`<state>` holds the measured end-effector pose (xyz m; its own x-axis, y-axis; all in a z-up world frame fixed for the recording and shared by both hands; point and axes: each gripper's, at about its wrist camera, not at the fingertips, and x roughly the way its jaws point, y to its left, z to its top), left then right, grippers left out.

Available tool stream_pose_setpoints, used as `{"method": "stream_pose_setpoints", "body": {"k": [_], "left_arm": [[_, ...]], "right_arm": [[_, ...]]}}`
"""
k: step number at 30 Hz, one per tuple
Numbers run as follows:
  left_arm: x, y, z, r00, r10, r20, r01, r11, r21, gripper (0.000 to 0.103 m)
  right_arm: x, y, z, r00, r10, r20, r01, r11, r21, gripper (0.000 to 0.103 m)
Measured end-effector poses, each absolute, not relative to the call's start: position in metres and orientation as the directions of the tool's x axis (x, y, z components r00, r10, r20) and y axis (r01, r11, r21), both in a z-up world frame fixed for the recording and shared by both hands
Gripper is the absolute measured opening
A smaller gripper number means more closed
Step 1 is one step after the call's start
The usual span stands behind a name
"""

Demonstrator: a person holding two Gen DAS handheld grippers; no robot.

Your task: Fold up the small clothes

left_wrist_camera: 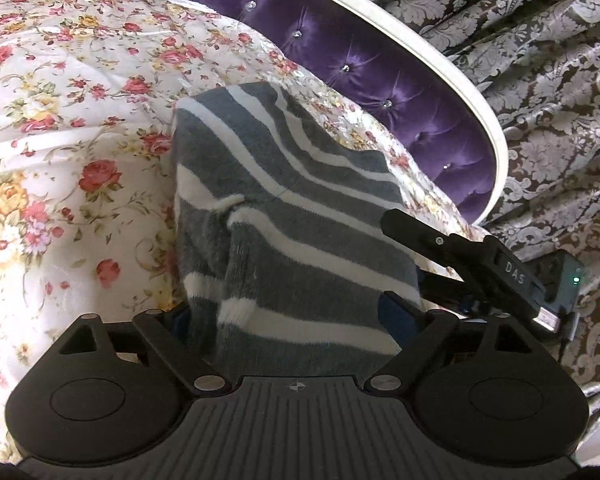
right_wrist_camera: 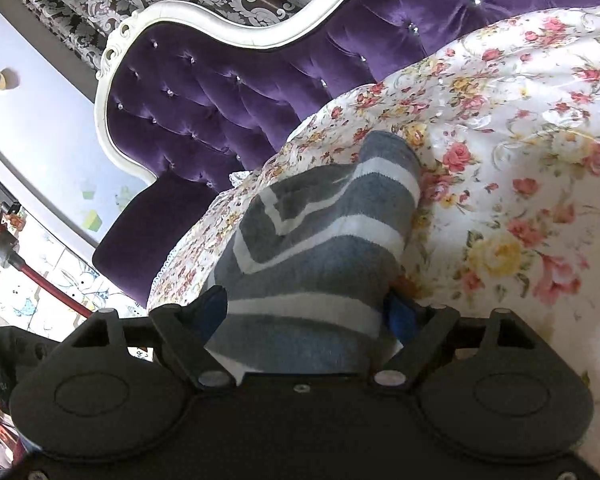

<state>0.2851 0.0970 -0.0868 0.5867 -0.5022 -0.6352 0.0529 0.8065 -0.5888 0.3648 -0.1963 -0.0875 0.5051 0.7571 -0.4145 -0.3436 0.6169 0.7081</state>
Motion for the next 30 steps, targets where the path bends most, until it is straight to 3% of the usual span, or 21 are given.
{"method": "stream_pose_setpoints", "body": {"k": [30], "left_arm": [[0.287,0.133,-0.090,0.558,-0.544,-0.626,-0.002,0.754,-0.657,0.089]], "right_arm": [[0.374,-0.202,-0.091,0.480,0.786,-0.389,-0.322,0.571,0.756,0.086]]}}
